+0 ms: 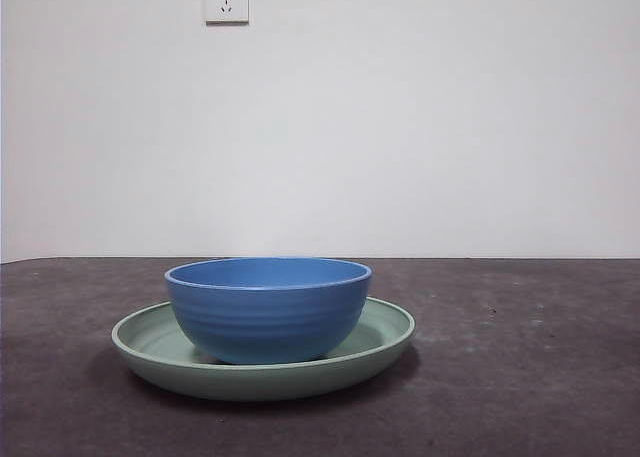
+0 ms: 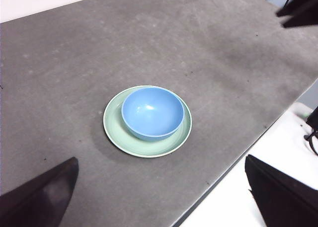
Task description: Pick up the blue bowl, put it on the green plate, put it on desk
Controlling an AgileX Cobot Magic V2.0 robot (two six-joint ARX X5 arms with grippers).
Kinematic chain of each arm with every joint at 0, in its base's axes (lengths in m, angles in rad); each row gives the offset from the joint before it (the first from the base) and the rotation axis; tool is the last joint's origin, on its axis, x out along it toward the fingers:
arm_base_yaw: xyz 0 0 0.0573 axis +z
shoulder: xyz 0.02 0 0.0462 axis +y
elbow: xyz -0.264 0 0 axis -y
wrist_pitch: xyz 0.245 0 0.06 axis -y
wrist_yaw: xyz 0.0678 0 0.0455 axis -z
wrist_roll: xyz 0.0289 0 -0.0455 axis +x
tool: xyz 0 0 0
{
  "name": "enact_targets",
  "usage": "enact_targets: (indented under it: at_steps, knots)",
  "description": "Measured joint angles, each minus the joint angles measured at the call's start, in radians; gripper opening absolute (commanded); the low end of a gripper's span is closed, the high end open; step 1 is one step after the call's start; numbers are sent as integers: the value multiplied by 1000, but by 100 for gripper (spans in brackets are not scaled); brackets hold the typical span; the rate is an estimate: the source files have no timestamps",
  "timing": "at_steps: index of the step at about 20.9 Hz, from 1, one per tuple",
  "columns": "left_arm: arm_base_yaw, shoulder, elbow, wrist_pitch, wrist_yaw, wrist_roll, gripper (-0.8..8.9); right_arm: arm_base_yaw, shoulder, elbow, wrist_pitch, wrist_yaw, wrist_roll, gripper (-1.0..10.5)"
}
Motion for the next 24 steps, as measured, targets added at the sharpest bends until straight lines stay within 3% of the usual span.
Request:
enact_targets:
  at_steps: [4, 9, 10, 11, 12, 13, 14, 24]
  knots:
    - [0, 0, -11, 15, 0, -36, 594, 0, -169, 0, -142, 2, -74, 550]
    - [0, 0, -41, 16, 0, -65, 554, 0, -273, 0, -211, 1, -85, 544]
    - [0, 0, -47, 16, 0, -70, 474, 0, -280, 0, -215, 1, -86, 512]
    - [0, 0, -54, 16, -1, -76, 296, 0, -286, 0, -217, 0, -86, 378]
    - [0, 0, -64, 16, 0, -79, 62, 0, -290, 0, -217, 0, -85, 127]
    - [0, 0, -72, 14, -1, -84, 6, 0, -292, 0, -217, 0, -87, -29]
    - [0, 0, -82, 11, -1, -90, 30, 0, -292, 0, -217, 0, -87, 39]
    - [0, 1, -121, 2, -1, -135, 7, 1, -292, 0, -217, -1, -87, 39]
